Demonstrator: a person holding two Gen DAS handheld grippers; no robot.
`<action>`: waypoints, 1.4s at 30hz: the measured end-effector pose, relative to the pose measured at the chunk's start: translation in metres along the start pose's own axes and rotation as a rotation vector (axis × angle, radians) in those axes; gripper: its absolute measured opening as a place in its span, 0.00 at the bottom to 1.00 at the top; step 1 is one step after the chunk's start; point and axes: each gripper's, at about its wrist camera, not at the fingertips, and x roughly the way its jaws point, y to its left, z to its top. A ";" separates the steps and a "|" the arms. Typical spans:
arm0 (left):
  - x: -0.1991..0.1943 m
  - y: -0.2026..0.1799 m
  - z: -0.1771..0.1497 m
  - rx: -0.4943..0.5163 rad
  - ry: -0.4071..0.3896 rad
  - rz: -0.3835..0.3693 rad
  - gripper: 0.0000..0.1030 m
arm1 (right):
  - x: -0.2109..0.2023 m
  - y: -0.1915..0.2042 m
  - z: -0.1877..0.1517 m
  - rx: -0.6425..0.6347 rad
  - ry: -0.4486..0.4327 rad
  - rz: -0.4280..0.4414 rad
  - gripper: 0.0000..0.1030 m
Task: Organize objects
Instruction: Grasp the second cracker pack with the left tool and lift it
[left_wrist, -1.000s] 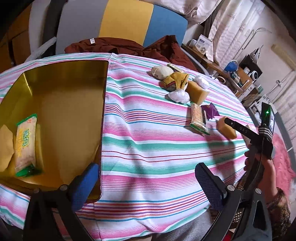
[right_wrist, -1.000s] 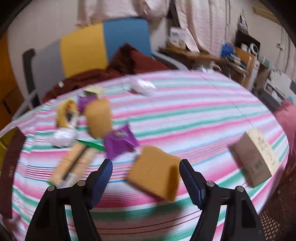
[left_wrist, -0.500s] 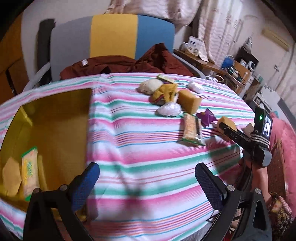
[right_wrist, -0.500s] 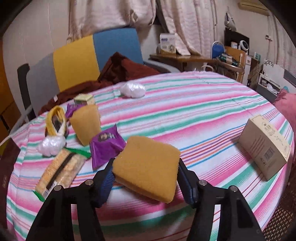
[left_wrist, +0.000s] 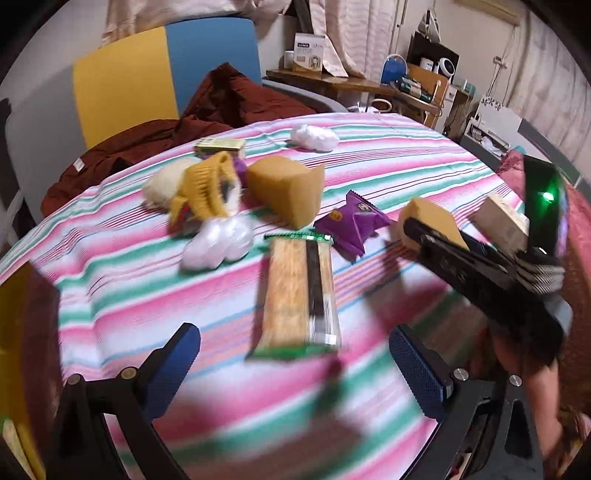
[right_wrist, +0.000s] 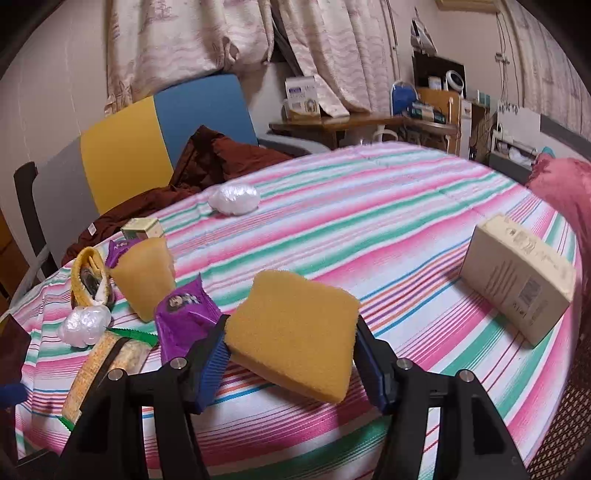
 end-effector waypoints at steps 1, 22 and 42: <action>0.009 -0.001 0.004 0.000 0.003 0.002 0.97 | 0.002 -0.001 0.000 0.007 0.005 0.005 0.61; 0.015 0.001 -0.032 0.017 -0.078 0.053 0.45 | -0.014 0.020 -0.008 -0.105 -0.093 -0.048 0.61; -0.098 0.073 -0.073 -0.234 -0.213 0.015 0.45 | -0.031 0.048 -0.013 -0.242 -0.178 -0.068 0.61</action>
